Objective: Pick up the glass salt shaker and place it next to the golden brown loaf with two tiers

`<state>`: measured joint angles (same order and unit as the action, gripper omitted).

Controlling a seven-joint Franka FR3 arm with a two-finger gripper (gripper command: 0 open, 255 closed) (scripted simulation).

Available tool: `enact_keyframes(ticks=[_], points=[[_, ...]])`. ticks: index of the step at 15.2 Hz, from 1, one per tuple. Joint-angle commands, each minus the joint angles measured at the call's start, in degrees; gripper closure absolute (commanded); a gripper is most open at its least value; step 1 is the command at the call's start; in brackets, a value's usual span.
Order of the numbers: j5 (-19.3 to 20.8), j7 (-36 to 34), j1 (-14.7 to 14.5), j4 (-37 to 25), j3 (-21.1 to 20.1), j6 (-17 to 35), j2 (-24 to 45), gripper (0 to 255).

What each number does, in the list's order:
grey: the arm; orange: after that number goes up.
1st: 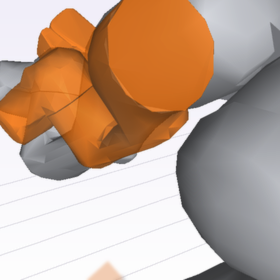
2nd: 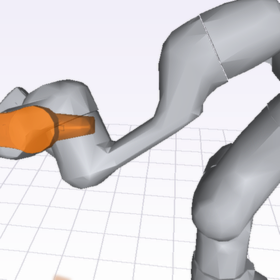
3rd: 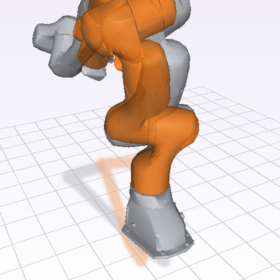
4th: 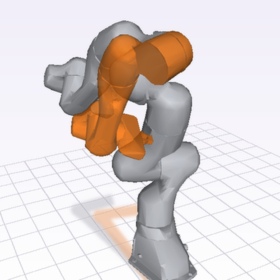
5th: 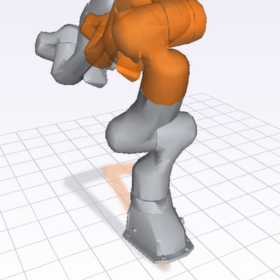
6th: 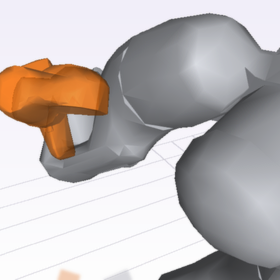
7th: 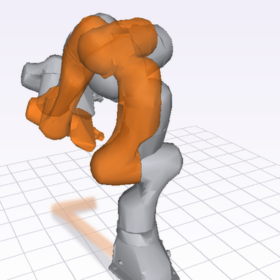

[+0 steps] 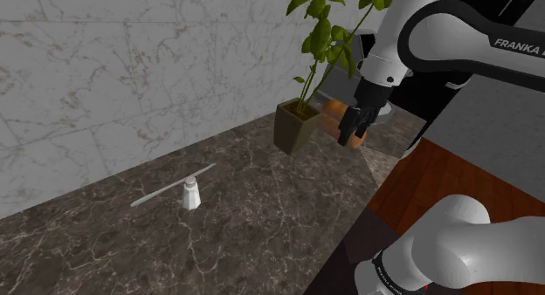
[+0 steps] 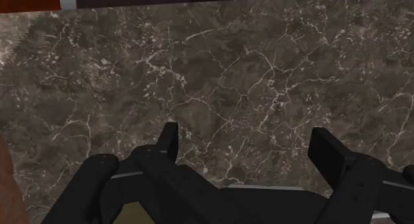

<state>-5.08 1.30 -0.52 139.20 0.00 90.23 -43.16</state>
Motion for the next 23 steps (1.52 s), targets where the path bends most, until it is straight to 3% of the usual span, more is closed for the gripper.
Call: enact_keyframes(ticks=[1,14,23], points=[[0.0,0.0,0.0,0.0,0.0,0.0,0.0,0],[-8.4,-8.4,-6.2,4.7,-12.3,25.9,11.8,0],[-7.6,-15.7,-8.0,0.2,-21.3,42.9,26.8,0]])
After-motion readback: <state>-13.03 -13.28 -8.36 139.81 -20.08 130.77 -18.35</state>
